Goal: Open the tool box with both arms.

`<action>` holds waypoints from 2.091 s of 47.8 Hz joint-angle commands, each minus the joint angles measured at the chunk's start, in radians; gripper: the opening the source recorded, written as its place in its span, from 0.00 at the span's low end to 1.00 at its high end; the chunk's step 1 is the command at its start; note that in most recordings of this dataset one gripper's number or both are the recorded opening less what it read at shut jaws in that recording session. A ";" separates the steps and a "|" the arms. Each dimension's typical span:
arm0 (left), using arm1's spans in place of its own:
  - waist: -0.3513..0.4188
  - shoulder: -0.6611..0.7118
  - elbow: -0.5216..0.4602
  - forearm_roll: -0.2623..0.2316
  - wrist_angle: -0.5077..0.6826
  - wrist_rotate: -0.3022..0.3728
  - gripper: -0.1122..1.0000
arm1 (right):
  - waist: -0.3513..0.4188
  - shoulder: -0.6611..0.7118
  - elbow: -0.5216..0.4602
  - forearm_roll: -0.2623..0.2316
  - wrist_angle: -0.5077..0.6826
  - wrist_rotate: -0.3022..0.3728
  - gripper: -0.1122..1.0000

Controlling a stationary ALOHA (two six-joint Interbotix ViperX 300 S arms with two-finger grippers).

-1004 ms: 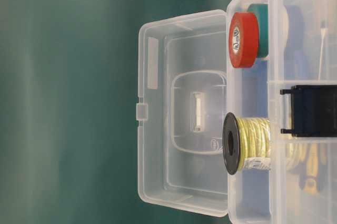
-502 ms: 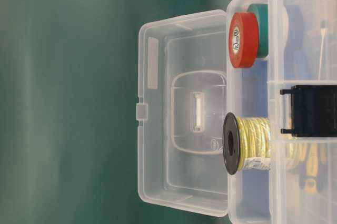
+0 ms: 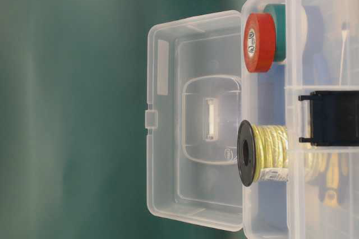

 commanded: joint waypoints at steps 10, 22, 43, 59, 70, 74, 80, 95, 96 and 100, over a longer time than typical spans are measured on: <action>-0.005 -0.040 0.097 0.002 -0.173 0.000 0.92 | 0.000 -0.106 0.114 0.034 -0.129 0.000 0.87; -0.011 -0.009 0.184 0.002 -0.299 -0.008 0.92 | 0.008 -0.044 0.224 0.086 -0.360 0.002 0.87; -0.011 0.009 0.227 -0.003 -0.330 -0.026 0.89 | 0.049 0.098 0.282 0.167 -0.480 0.002 0.87; -0.011 0.002 0.222 -0.003 -0.307 -0.026 0.89 | 0.049 0.089 0.279 0.164 -0.474 -0.002 0.87; -0.011 0.002 0.219 -0.002 -0.307 -0.025 0.89 | 0.049 0.089 0.279 0.164 -0.472 -0.002 0.87; -0.011 0.000 0.219 -0.002 -0.305 -0.026 0.89 | 0.049 0.089 0.278 0.163 -0.471 -0.002 0.87; -0.011 -0.002 0.218 -0.002 -0.299 -0.026 0.89 | 0.049 0.087 0.276 0.163 -0.468 -0.002 0.87; -0.011 -0.006 0.216 -0.002 -0.293 -0.025 0.89 | 0.049 0.074 0.275 0.163 -0.453 -0.002 0.87; -0.011 -0.006 0.216 -0.002 -0.293 -0.026 0.89 | 0.049 0.074 0.275 0.163 -0.451 -0.002 0.87; -0.011 -0.008 0.216 -0.002 -0.293 -0.026 0.89 | 0.049 0.072 0.275 0.163 -0.448 -0.002 0.87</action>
